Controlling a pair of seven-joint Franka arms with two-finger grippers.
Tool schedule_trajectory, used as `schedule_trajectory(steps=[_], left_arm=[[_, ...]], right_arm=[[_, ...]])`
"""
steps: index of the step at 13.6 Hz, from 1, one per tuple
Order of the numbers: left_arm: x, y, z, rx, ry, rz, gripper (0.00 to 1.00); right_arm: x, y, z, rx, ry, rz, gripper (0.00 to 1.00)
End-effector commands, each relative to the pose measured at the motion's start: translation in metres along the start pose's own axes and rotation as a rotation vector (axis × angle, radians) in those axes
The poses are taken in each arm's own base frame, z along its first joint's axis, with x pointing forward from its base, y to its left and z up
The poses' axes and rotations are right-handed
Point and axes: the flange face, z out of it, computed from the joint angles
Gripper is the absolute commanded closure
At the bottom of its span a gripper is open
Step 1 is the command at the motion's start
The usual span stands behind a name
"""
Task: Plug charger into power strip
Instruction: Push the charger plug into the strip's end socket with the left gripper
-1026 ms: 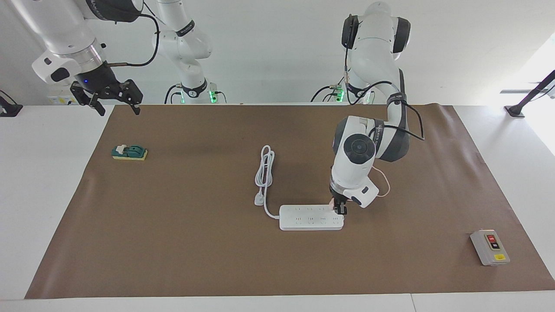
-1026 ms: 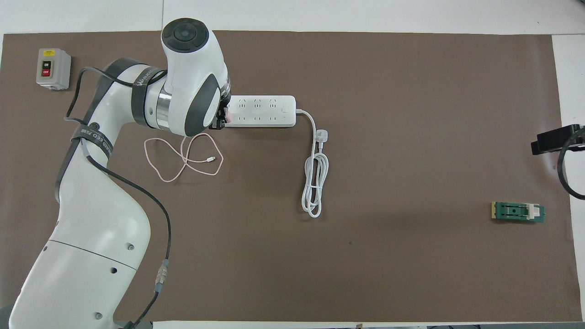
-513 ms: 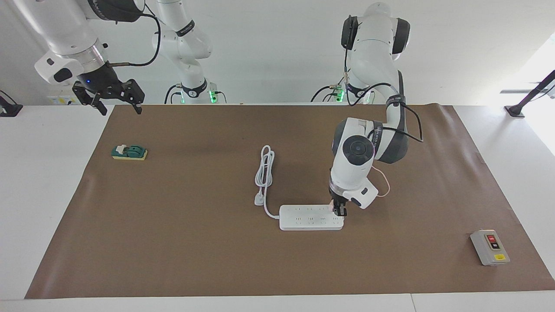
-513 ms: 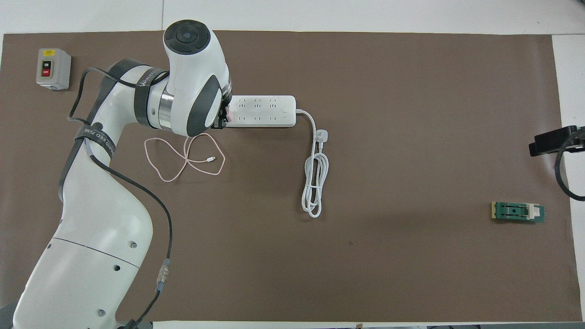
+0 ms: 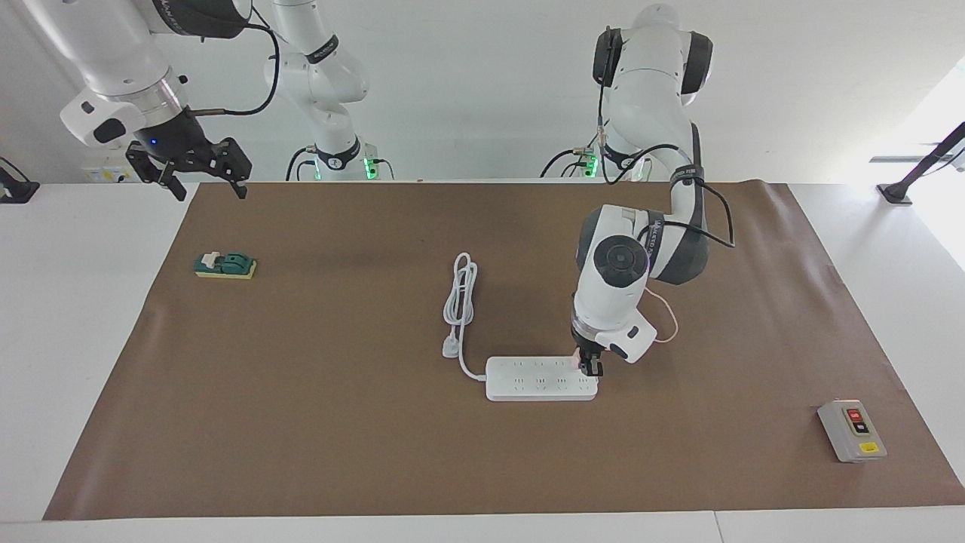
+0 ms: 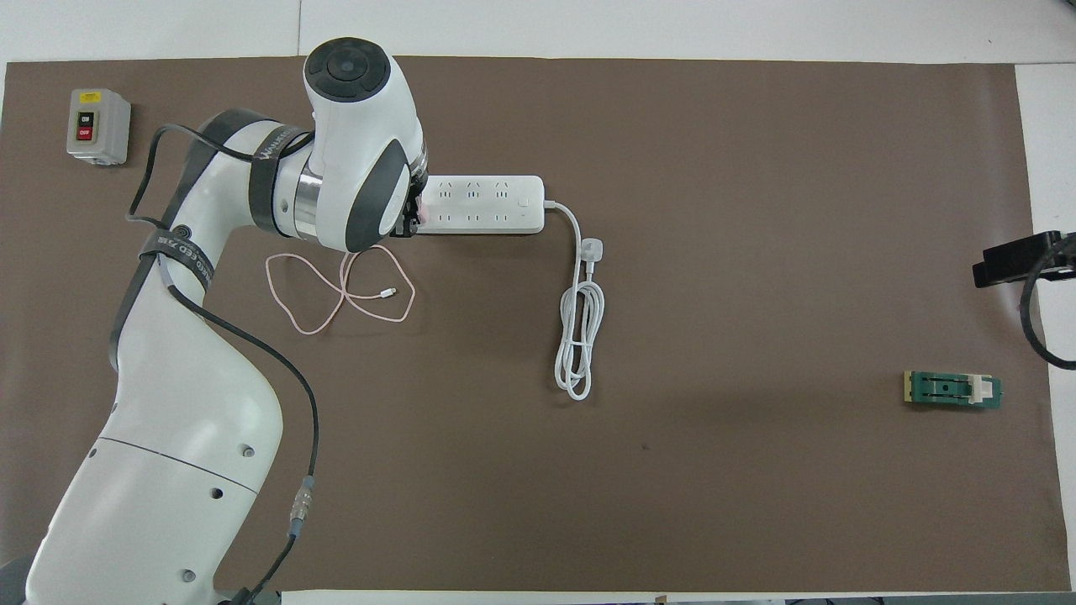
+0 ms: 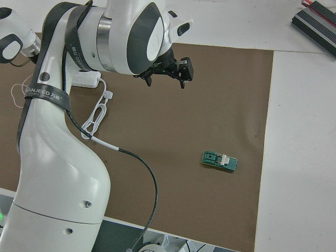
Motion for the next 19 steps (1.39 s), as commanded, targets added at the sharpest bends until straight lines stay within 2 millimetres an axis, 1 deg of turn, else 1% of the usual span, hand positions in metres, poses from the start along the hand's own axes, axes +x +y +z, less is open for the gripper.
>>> schedule_trajectory(steps=[1,3,4,5,10,14,16,17,19], left_arm=[[-0.001,0.009,0.041,-0.027,0.051,-0.044,1.00],[-0.001,0.012,0.047,-0.040,0.065,-0.084,1.00],[-0.005,0.010,0.051,-0.036,0.068,-0.080,1.00],[-0.005,0.010,0.053,-0.034,0.069,-0.080,1.00],[-0.005,0.010,0.056,-0.034,0.069,-0.076,1.00],[0.002,0.012,0.059,-0.035,0.066,-0.078,1.00],[0.005,0.011,0.067,-0.031,0.068,-0.077,1.00],[0.005,0.010,0.066,-0.032,0.067,-0.075,1.00],[0.009,0.012,0.055,-0.039,0.063,-0.061,1.00]], right_arm=[[-0.006,-0.002,-0.002,-0.009,-0.006,0.005,0.00],[-0.006,-0.002,-0.002,-0.009,-0.006,0.005,0.00],[-0.006,-0.002,-0.002,-0.009,-0.007,0.005,0.00],[-0.006,-0.002,-0.002,-0.009,-0.006,0.005,0.00],[-0.006,-0.002,-0.002,-0.009,-0.006,0.005,0.00],[-0.006,-0.002,-0.002,-0.009,-0.006,0.005,0.00],[-0.006,-0.002,-0.002,-0.009,-0.006,0.005,0.00],[-0.006,-0.002,-0.002,-0.009,-0.006,0.005,0.00],[-0.006,-0.002,-0.002,-0.009,-0.006,0.005,0.00]])
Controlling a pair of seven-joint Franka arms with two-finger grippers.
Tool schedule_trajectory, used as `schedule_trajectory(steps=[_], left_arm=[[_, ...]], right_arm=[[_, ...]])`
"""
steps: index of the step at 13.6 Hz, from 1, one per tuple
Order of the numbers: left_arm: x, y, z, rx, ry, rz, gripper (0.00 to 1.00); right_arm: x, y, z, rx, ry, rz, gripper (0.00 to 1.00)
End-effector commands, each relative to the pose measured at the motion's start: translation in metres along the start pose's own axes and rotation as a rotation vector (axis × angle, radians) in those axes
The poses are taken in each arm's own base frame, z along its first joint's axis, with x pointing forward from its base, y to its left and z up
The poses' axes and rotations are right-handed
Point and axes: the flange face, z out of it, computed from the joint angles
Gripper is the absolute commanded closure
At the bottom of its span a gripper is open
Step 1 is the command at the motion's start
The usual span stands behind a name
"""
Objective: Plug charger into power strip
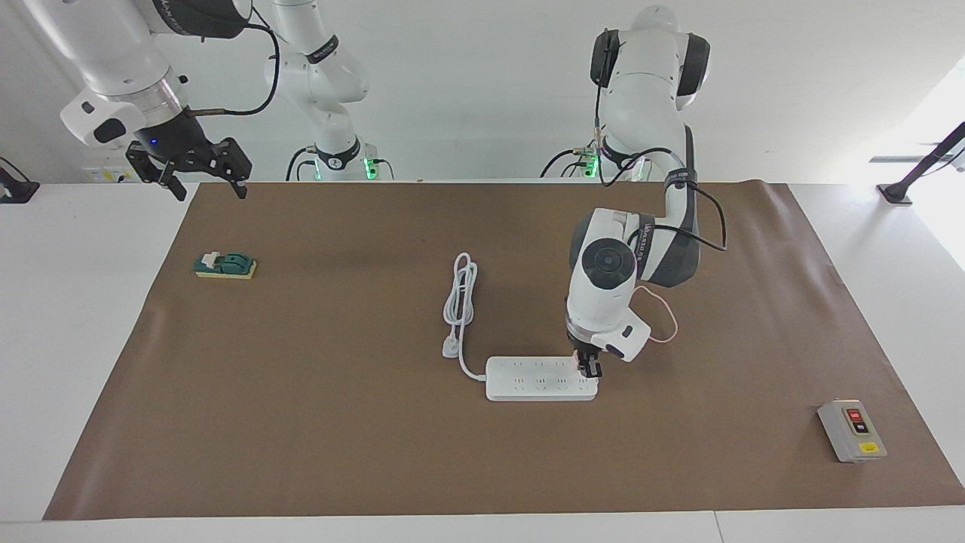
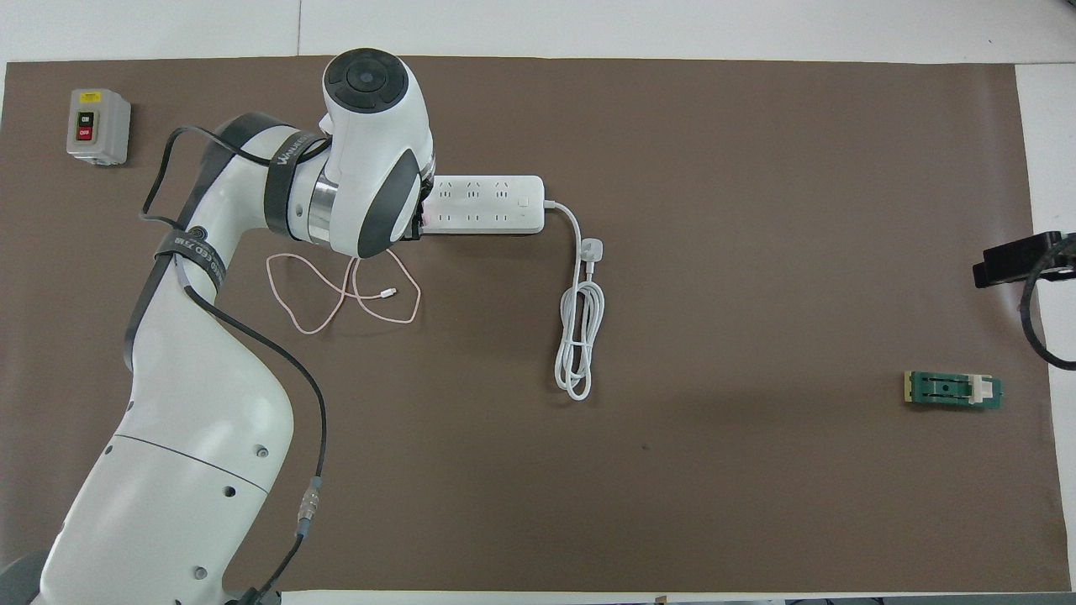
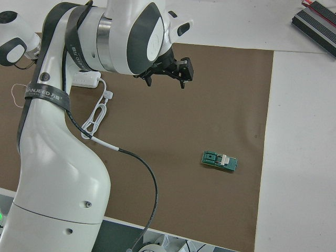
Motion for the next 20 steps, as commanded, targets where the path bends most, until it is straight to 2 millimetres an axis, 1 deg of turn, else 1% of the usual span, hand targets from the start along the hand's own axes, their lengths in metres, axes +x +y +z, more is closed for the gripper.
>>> schedule_trajectory(steps=[1,2,3,4,5,8,9,11,14,15,17,20], left_arm=[[0.015,0.017,0.034,-0.047,0.026,0.016,0.81],[0.023,0.020,0.022,-0.062,0.020,0.006,0.16],[0.034,0.023,0.011,-0.073,0.027,0.006,0.00],[0.039,0.023,-0.003,-0.083,0.025,0.025,0.00],[0.049,0.023,-0.021,-0.090,0.018,0.050,0.00],[0.089,0.021,-0.064,-0.078,0.004,0.127,0.00],[0.107,0.021,-0.079,-0.078,0.000,0.163,0.00],[0.136,0.015,-0.103,-0.063,-0.003,0.292,0.00],[0.199,0.012,-0.131,-0.049,-0.011,0.454,0.00],[0.228,0.008,-0.145,-0.057,-0.016,0.514,0.00],[0.272,0.004,-0.158,-0.068,-0.037,0.630,0.00],[0.318,-0.009,-0.175,-0.075,-0.076,0.799,0.00]], right_arm=[[-0.006,-0.002,-0.002,-0.009,-0.007,0.005,0.00],[-0.006,-0.002,-0.001,-0.009,-0.007,0.005,0.00],[-0.006,-0.002,-0.002,-0.009,-0.006,0.005,0.00],[-0.006,-0.002,-0.002,-0.009,-0.007,0.005,0.00],[-0.006,-0.002,-0.002,-0.009,-0.007,0.005,0.00],[-0.006,-0.002,-0.002,-0.009,-0.007,0.005,0.00],[-0.006,-0.002,-0.002,-0.009,-0.006,0.005,0.00],[-0.006,-0.002,-0.002,-0.009,-0.007,0.005,0.00],[-0.006,-0.002,-0.002,-0.009,-0.007,0.005,0.00],[-0.006,-0.002,-0.002,-0.009,-0.006,0.005,0.00],[-0.006,-0.002,-0.002,-0.009,-0.006,0.005,0.00],[-0.006,-0.002,-0.002,-0.009,-0.006,0.005,0.00]])
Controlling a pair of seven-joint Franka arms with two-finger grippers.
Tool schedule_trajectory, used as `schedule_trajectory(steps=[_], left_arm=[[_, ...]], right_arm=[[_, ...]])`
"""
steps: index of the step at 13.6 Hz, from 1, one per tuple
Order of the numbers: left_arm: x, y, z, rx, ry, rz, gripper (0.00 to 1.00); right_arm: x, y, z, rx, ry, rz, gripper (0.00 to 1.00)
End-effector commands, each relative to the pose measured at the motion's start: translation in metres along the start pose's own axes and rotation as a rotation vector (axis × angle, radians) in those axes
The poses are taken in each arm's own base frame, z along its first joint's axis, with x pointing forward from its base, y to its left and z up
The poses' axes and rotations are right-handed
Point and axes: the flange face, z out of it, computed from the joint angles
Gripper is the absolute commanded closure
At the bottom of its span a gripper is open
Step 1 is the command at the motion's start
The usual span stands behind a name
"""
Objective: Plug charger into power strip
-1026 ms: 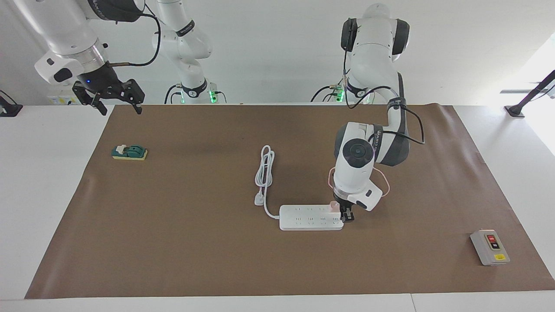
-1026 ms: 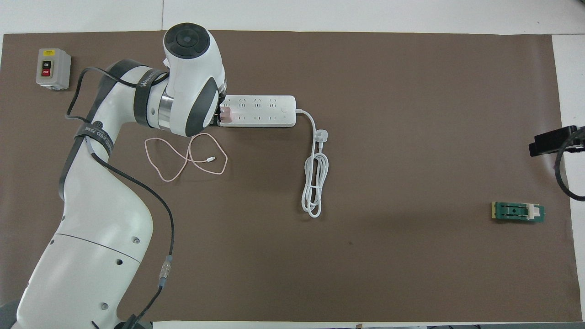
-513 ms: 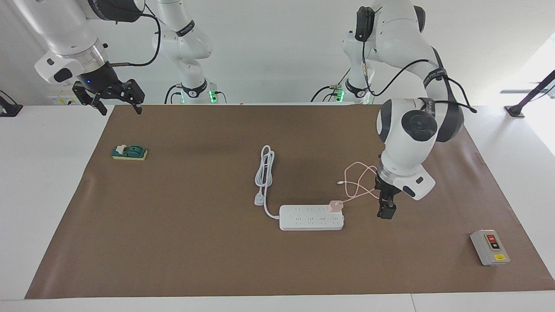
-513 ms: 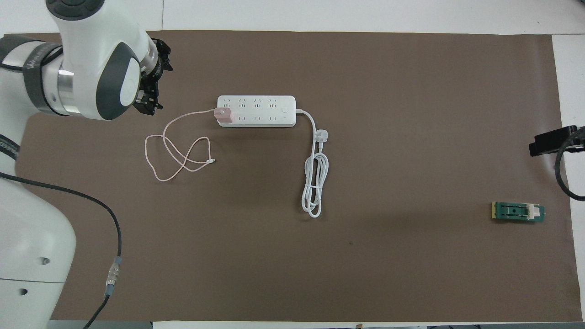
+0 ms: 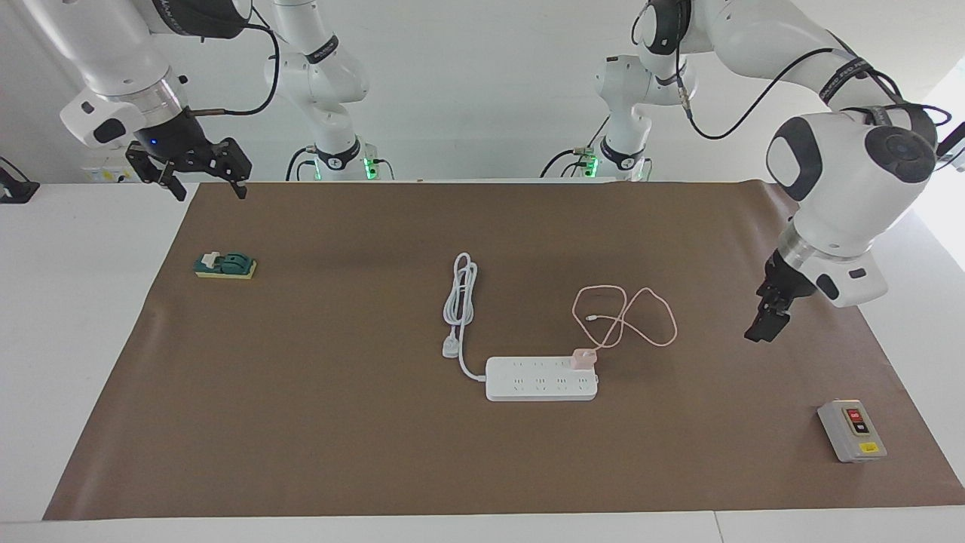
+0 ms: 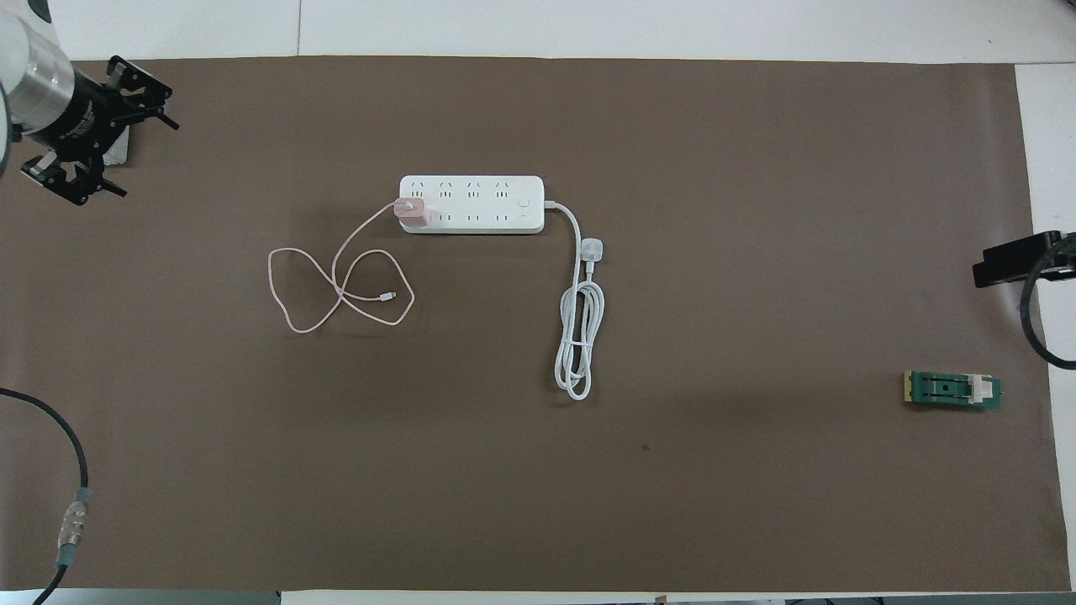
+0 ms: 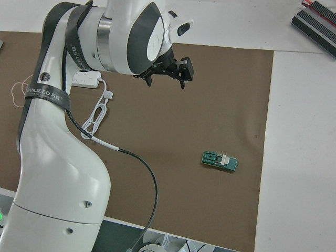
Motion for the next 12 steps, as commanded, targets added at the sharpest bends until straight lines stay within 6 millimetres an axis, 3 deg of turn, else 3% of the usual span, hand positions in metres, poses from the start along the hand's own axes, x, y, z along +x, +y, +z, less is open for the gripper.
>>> schedule_trajectory(steps=[1,7,9,12], left_arm=[[0.012,-0.034,-0.023,-0.026,-0.050,0.165,0.00],[0.021,-0.103,-0.075,-0.021,-0.110,0.483,0.00],[0.017,-0.109,-0.082,-0.017,-0.125,0.508,0.00],[0.014,-0.100,-0.078,-0.013,-0.120,0.521,0.00]], right_arm=[[-0.006,-0.002,-0.002,-0.009,-0.007,0.005,0.00],[-0.006,-0.002,-0.002,-0.009,-0.007,0.005,0.00],[-0.006,-0.002,-0.001,-0.008,-0.009,0.005,0.00],[-0.006,-0.002,-0.002,-0.009,-0.007,0.005,0.00]])
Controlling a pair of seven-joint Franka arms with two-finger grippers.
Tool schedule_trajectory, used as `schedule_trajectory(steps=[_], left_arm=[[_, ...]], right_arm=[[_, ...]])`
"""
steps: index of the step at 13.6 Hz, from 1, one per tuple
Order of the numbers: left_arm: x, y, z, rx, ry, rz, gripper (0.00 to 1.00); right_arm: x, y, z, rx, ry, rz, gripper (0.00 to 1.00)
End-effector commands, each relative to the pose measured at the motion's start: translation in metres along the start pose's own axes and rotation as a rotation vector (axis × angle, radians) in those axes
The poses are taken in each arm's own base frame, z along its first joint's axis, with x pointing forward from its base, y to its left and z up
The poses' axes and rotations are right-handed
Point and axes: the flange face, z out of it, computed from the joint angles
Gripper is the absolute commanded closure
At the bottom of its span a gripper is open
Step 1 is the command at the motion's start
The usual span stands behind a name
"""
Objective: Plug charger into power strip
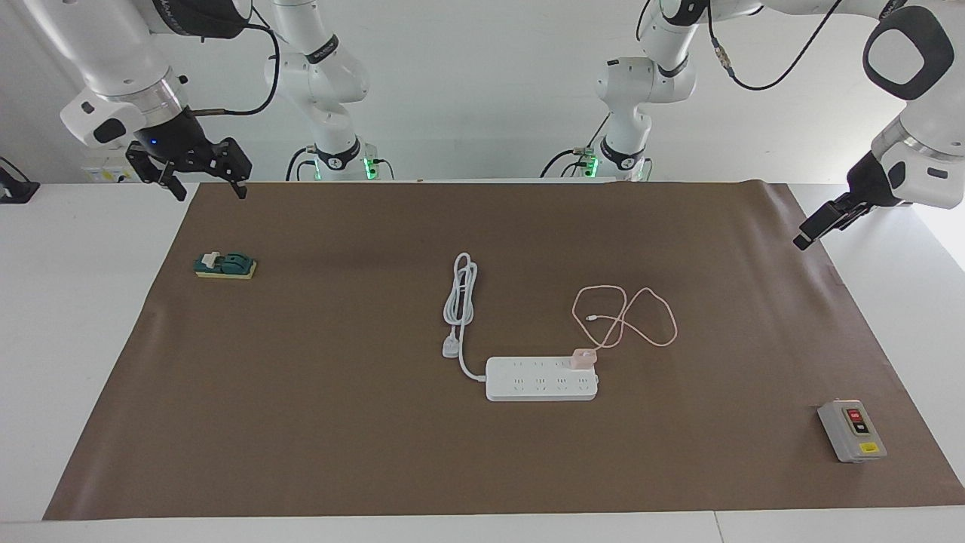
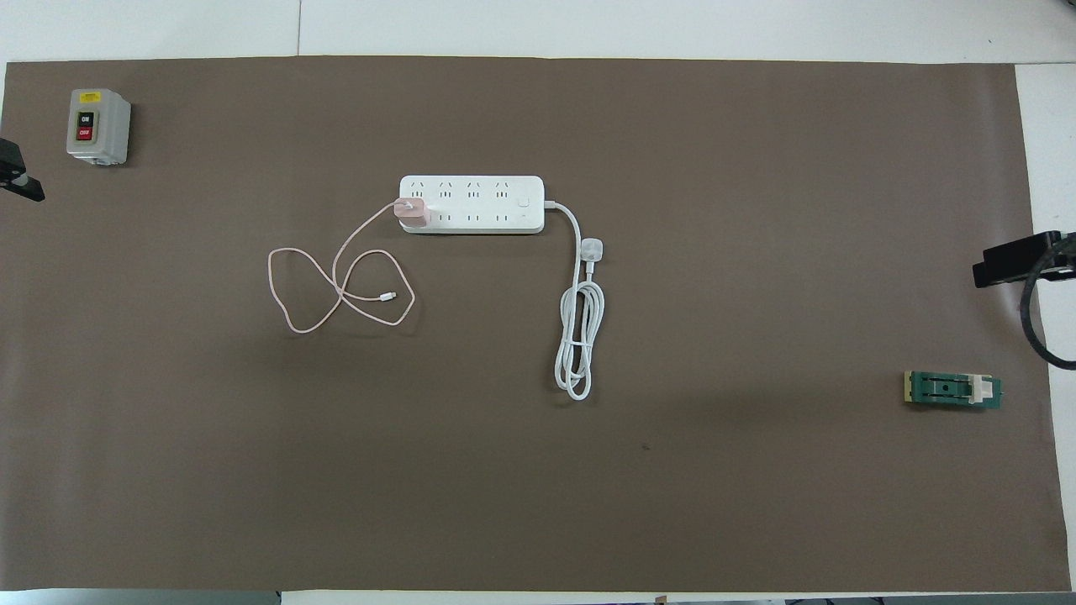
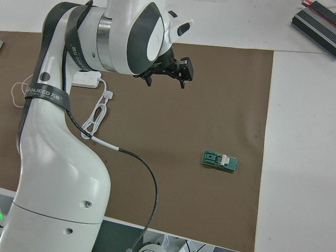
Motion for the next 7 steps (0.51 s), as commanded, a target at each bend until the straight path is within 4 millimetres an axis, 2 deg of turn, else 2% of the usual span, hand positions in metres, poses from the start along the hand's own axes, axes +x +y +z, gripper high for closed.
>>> schedule_trajectory(steps=[1,7], left_arm=[[-0.004,0.007,0.004,-0.005,-0.015,0.029,0.00],[-0.017,0.002,-0.009,-0.029,-0.014,0.110,0.00]], right_arm=[[-0.006,-0.002,-0.002,-0.009,-0.006,0.005,0.00],[-0.006,-0.002,-0.002,-0.009,-0.007,0.005,0.00]])
